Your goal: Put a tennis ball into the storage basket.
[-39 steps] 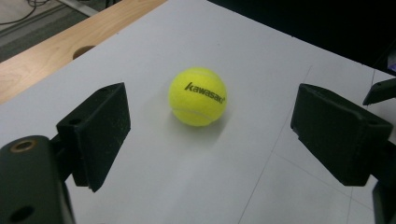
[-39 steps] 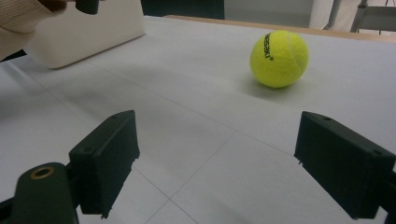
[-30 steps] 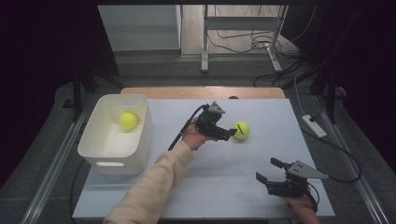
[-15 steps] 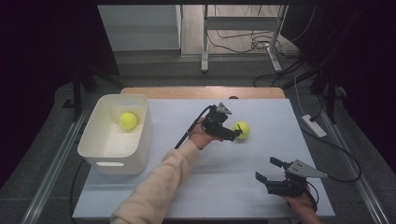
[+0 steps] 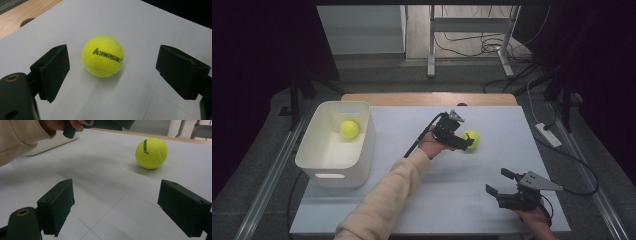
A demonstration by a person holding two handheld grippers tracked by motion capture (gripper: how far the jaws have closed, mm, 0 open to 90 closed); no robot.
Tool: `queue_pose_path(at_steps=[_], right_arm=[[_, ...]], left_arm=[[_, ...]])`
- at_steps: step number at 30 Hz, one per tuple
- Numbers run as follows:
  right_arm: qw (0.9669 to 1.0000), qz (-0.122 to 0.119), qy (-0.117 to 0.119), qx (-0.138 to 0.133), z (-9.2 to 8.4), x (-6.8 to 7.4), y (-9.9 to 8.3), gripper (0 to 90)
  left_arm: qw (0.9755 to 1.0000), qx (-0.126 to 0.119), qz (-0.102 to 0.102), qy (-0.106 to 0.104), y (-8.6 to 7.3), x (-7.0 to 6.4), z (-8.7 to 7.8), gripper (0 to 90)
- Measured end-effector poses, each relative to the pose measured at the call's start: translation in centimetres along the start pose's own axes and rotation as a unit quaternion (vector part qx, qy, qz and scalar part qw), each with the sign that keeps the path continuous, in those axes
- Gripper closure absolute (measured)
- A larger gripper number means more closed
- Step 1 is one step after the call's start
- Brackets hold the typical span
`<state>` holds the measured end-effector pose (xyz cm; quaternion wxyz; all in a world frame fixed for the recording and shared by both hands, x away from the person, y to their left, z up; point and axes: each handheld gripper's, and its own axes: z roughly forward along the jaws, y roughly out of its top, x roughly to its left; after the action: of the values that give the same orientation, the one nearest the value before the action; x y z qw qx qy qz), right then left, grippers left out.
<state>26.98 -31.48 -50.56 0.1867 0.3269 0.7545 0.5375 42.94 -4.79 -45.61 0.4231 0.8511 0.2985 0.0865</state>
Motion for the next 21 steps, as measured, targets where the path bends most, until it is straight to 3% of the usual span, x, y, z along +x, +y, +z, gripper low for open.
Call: queue_pose_path(at_steps=[21], right_arm=[[1.0000, 0.002, 0.000, -0.002, 0.1, -0.1, 0.0, 13.7]], left_arm=[[0.9995, 0.032, -0.001, 0.004, -0.2, 0.3, 3.0, 12.2]])
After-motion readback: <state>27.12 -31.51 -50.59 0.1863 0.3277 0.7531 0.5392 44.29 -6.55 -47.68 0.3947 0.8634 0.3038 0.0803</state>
